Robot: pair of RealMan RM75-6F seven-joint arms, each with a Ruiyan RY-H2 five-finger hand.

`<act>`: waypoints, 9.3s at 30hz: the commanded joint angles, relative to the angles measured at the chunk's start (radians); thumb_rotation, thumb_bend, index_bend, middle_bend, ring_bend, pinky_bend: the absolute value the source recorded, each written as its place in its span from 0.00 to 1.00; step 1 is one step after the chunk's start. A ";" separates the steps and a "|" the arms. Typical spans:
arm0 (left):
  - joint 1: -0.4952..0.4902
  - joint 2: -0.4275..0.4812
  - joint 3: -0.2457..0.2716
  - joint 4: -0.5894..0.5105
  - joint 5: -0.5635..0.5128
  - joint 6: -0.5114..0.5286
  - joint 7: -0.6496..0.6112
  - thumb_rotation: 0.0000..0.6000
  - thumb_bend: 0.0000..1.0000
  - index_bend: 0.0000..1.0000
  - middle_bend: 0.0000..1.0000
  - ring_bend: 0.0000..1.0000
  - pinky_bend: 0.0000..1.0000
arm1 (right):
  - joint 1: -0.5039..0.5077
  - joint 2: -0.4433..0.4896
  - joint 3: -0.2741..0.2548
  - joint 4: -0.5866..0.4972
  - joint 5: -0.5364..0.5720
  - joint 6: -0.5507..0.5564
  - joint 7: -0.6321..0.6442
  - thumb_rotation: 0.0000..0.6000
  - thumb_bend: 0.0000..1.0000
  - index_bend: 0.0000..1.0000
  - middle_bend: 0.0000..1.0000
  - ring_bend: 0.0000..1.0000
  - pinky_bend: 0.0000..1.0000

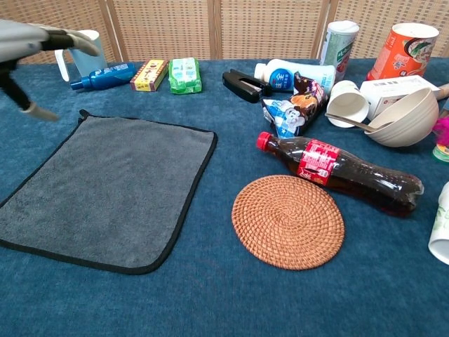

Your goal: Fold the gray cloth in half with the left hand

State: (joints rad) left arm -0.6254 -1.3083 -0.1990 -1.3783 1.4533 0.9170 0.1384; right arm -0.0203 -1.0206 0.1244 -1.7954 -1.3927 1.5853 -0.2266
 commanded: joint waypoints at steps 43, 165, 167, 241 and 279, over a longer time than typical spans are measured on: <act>-0.431 -0.377 -0.021 0.410 -0.549 -0.348 0.445 1.00 0.23 0.38 0.00 0.00 0.00 | -0.014 0.033 -0.003 0.018 -0.019 0.016 0.117 1.00 0.00 0.00 0.00 0.00 0.00; -0.583 -0.206 0.228 0.082 -0.921 -0.230 0.608 1.00 0.49 0.64 0.00 0.00 0.00 | -0.034 0.051 -0.026 -0.002 -0.096 0.056 0.151 1.00 0.00 0.00 0.00 0.00 0.00; -0.580 -0.194 0.231 0.063 -0.914 -0.226 0.603 1.00 0.49 0.64 0.00 0.00 0.00 | -0.034 0.050 -0.026 -0.002 -0.097 0.056 0.150 1.00 0.00 0.00 0.00 0.00 0.00; -0.393 -0.028 0.402 -0.363 -0.537 0.043 0.649 1.00 0.49 0.63 0.00 0.00 0.00 | -0.041 0.060 -0.031 -0.011 -0.113 0.065 0.163 1.00 0.00 0.00 0.00 0.00 0.00; -0.243 0.011 0.424 -0.416 -0.336 0.039 0.659 1.00 0.49 0.63 0.00 0.00 0.00 | -0.043 0.058 -0.032 -0.016 -0.118 0.071 0.153 1.00 0.00 0.00 0.00 0.00 0.00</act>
State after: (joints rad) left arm -0.8749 -1.2983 0.2233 -1.7968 1.1079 0.9532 0.7985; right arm -0.0637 -0.9624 0.0923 -1.8114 -1.5106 1.6561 -0.0739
